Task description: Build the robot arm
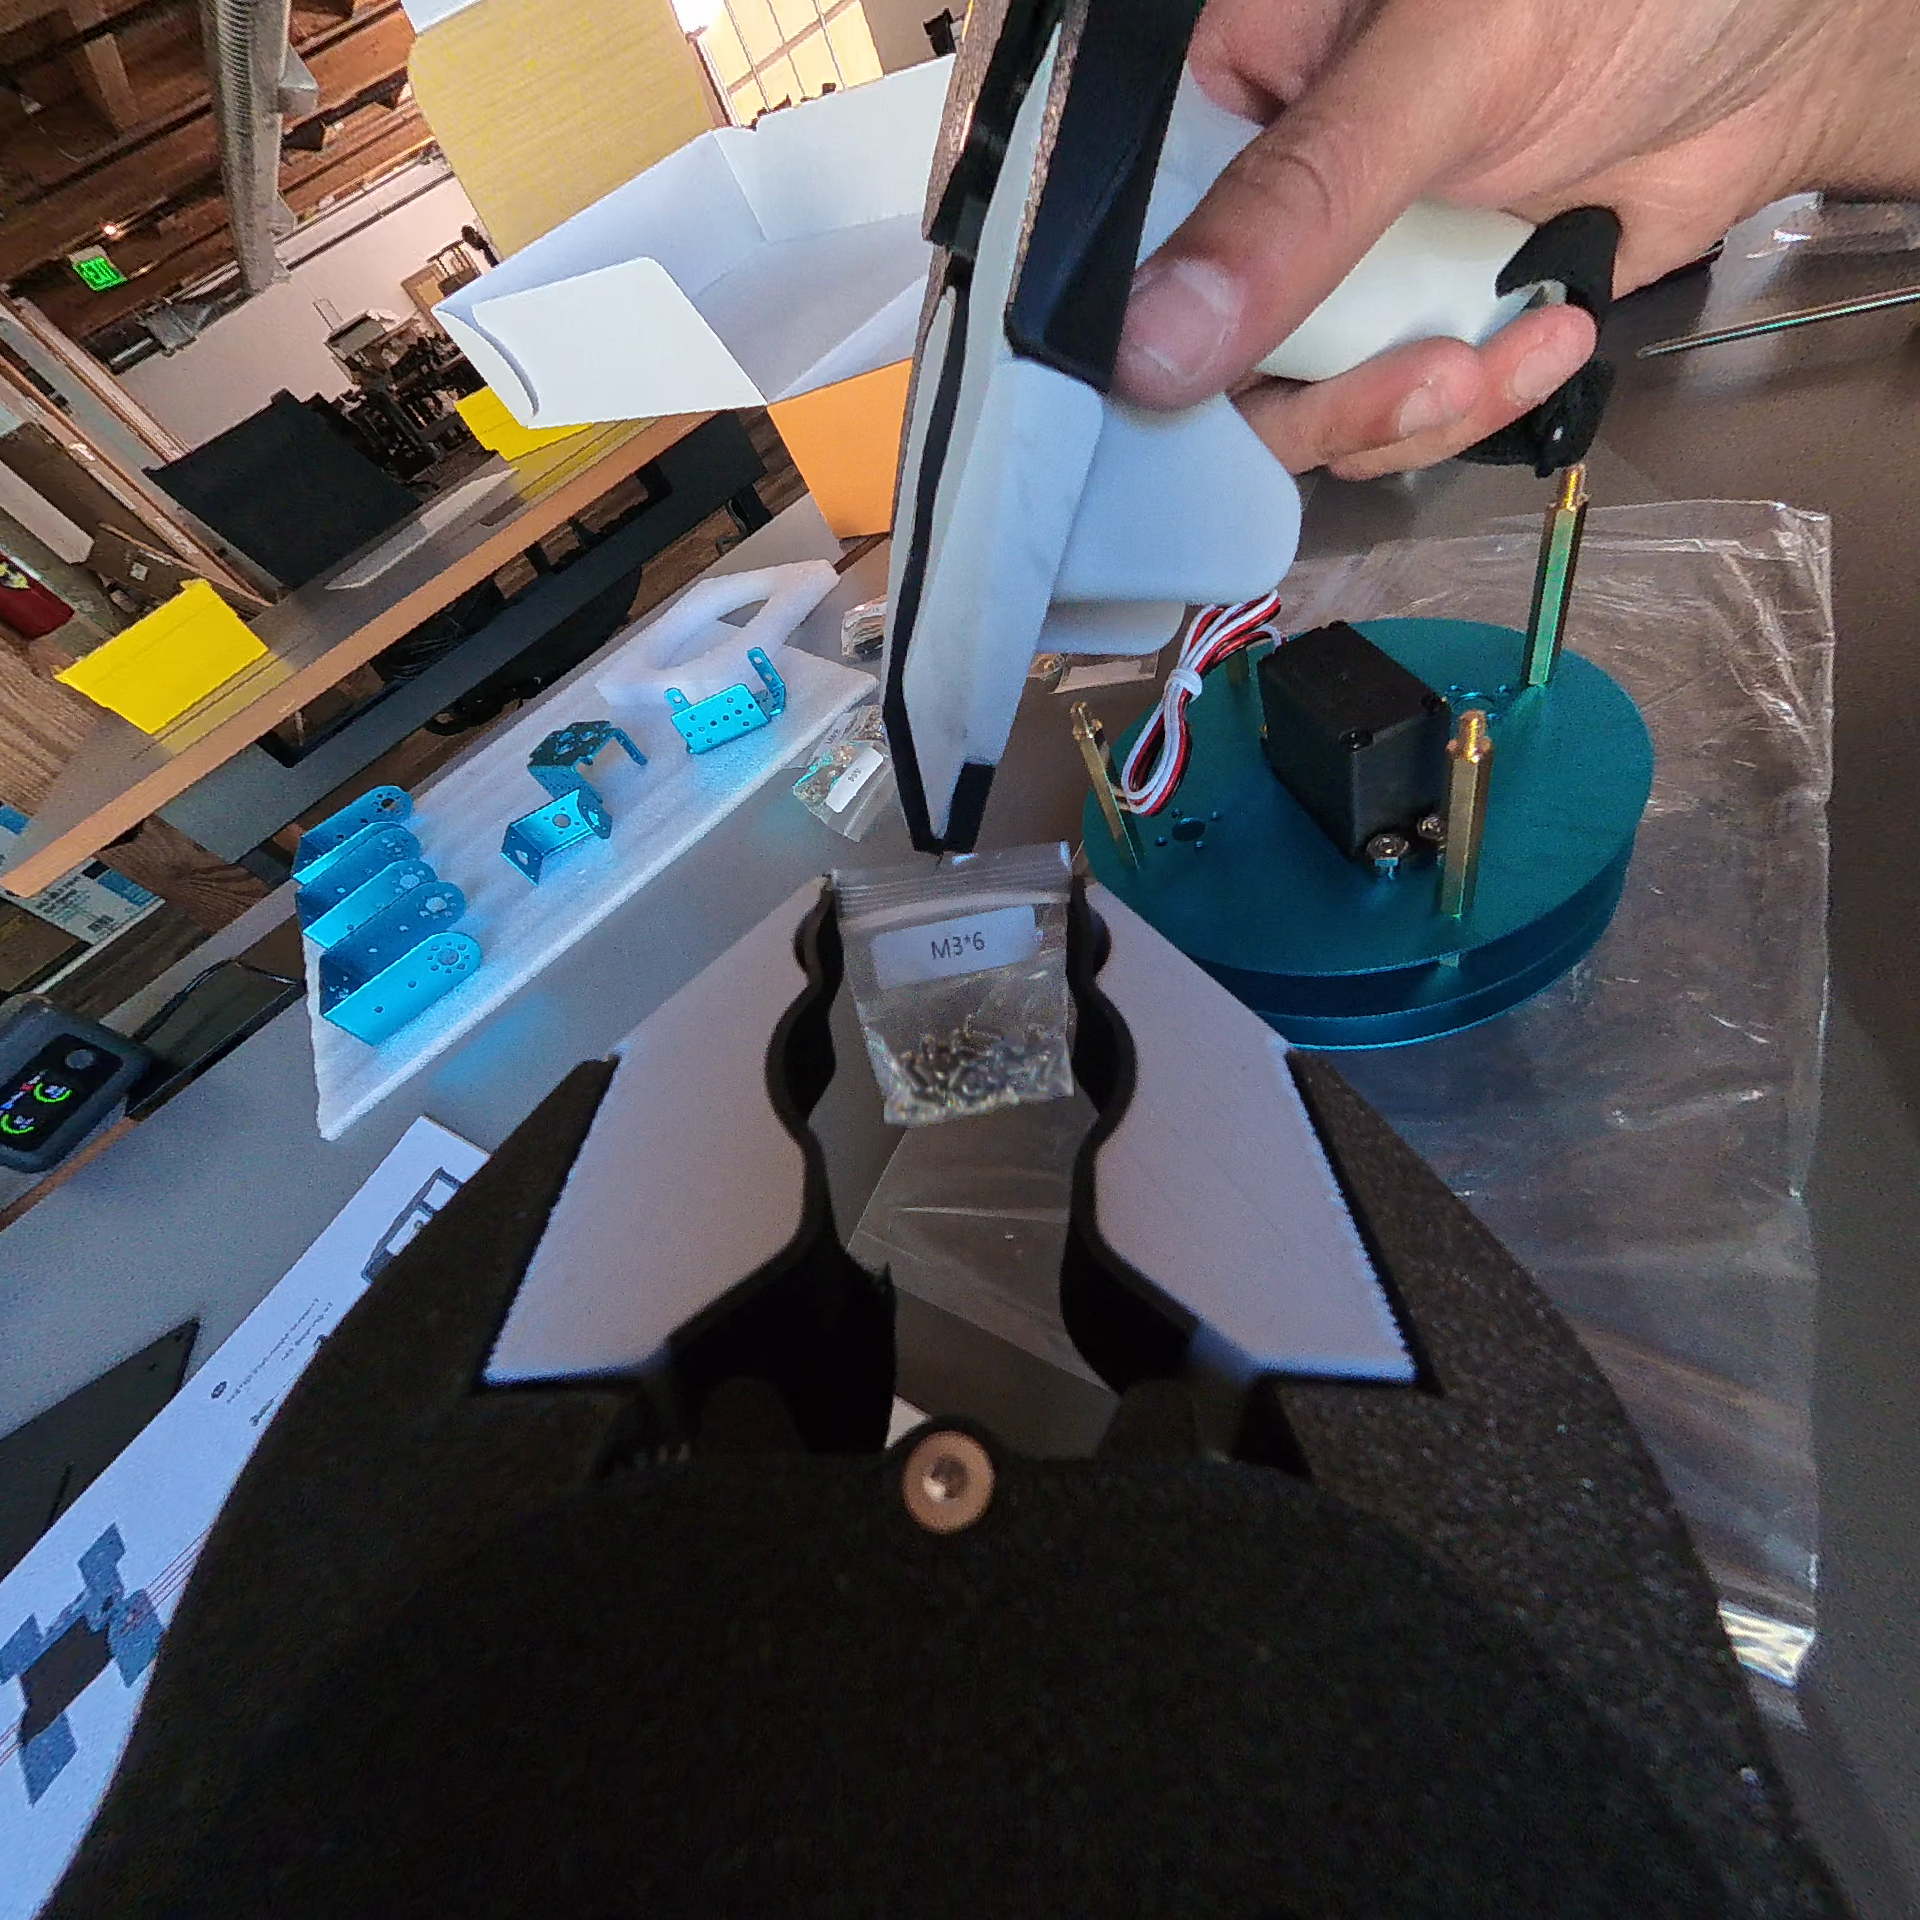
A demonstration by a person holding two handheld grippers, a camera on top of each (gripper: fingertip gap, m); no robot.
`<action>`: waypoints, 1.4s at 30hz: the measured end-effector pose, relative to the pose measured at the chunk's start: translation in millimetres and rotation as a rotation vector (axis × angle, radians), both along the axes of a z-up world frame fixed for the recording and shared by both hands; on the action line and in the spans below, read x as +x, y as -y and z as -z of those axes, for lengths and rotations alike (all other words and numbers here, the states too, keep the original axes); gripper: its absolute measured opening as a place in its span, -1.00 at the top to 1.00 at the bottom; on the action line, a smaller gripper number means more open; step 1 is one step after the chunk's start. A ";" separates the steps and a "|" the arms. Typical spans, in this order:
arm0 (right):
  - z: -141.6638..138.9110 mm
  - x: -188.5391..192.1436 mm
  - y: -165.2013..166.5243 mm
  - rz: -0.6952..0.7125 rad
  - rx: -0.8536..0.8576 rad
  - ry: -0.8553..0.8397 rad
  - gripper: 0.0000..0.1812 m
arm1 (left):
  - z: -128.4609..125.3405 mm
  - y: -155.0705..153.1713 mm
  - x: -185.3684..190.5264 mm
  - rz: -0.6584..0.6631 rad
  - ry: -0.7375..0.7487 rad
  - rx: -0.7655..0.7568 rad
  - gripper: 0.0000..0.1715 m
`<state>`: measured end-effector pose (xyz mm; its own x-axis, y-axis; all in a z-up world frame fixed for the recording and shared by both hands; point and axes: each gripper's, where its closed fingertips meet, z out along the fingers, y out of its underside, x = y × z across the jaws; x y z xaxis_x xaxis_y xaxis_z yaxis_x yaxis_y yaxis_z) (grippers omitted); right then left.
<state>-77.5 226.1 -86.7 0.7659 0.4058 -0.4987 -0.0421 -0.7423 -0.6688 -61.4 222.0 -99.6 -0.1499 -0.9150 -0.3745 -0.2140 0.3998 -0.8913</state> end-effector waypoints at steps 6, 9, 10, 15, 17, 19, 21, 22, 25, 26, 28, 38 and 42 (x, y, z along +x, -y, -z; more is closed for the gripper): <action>-1.7 0.7 2.0 0.005 0.006 0.002 0.94 | -0.6 -0.1 -0.1 -0.003 0.003 -0.004 0.60; -3.1 1.2 2.2 0.009 0.011 -0.005 0.94 | -4.0 -0.8 0.1 -0.009 0.017 -0.014 0.60; -3.4 2.7 1.9 0.015 0.015 0.000 0.94 | -3.7 -0.7 0.3 -0.008 0.013 -0.015 0.60; -6.2 9.3 1.0 0.039 0.024 -0.004 0.95 | -5.5 0.7 -0.2 -0.005 0.014 -0.013 0.61; -8.0 11.9 0.5 0.046 0.032 -0.011 0.96 | -5.9 1.5 -0.4 -0.005 0.014 -0.009 0.61; -9.5 12.1 0.5 0.043 0.042 -0.018 0.96 | -6.2 2.2 -0.8 -0.004 0.015 -0.012 0.61; -10.1 12.2 0.2 0.039 0.062 -0.008 0.96 | -6.3 2.6 -1.1 -0.003 0.015 -0.015 0.61; -10.3 11.7 0.2 0.035 0.071 -0.004 0.96 | -6.5 2.8 -1.2 -0.003 0.015 -0.018 0.61; -9.6 9.0 1.3 0.019 0.083 0.006 0.96 | -8.4 6.5 -2.5 0.017 0.016 -0.057 0.61; -10.0 8.2 1.8 0.015 0.087 0.005 0.96 | -9.3 7.5 -3.0 0.024 0.016 -0.072 0.61; -10.9 7.9 2.1 0.015 0.090 0.003 0.96 | -11.3 7.8 -3.7 0.029 0.019 -0.085 0.62; -11.8 1.8 5.7 -0.002 0.078 -0.050 1.00 | -10.7 12.0 -2.5 0.039 0.007 -0.108 0.63; -15.4 9.0 3.6 0.037 0.098 -0.047 1.00 | -10.6 13.3 -4.1 0.039 0.005 -0.105 0.66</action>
<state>-68.5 222.4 -71.3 0.7581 0.4265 -0.4933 -0.1011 -0.6705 -0.7350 -65.6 208.7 -89.0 -0.1842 -0.9430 -0.2773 -0.1958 0.3116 -0.9298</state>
